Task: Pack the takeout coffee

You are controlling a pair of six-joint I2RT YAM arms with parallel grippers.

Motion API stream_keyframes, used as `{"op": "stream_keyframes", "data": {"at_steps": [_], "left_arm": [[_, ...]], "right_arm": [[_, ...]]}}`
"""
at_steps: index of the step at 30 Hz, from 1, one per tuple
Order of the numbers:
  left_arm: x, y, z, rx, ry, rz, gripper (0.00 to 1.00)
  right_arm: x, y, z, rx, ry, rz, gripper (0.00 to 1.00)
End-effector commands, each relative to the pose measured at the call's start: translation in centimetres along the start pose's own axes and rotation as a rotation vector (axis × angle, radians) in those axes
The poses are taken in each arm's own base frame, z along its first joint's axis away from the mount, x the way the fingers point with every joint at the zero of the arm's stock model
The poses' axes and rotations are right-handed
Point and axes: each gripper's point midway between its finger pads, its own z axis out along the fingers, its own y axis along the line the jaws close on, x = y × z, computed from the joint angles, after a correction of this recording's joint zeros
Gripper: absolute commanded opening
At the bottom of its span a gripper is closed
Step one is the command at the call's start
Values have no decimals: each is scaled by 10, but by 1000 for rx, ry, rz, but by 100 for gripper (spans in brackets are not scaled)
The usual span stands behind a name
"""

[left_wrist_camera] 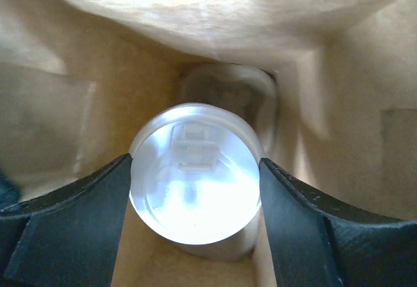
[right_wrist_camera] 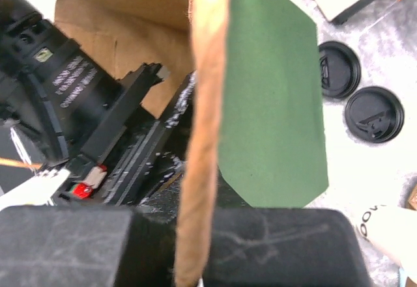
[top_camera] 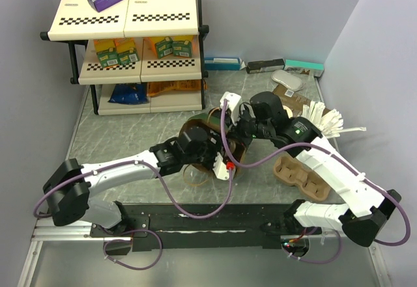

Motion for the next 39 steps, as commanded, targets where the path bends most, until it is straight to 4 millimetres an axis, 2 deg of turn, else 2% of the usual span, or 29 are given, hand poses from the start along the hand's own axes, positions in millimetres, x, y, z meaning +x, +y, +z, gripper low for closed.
{"op": "stream_keyframes", "data": {"at_steps": [1,7,10,16,26,29,33,39], "left_arm": [[-15,38,-18,-154,-40,-17,1],[-3,48,-32,-183,24,-21,1],[10,42,-38,-152,84,-4,1],[29,31,-49,-104,172,35,1],[47,31,-54,-68,259,-103,1],[50,37,-59,-91,265,-77,1],[67,26,-61,-85,324,9,1],[77,16,-61,-61,347,-22,1]], "right_arm": [[-30,-4,-7,23,-81,-19,0],[-29,-8,-5,45,-64,-47,0],[-28,-12,-6,69,-60,-70,0],[-24,-9,-3,95,-43,-132,0],[-37,0,-5,77,-82,-172,0],[-37,5,-8,48,-91,-183,0],[-40,12,-9,19,-108,-165,0],[-48,15,-9,8,-127,-175,0]]}}
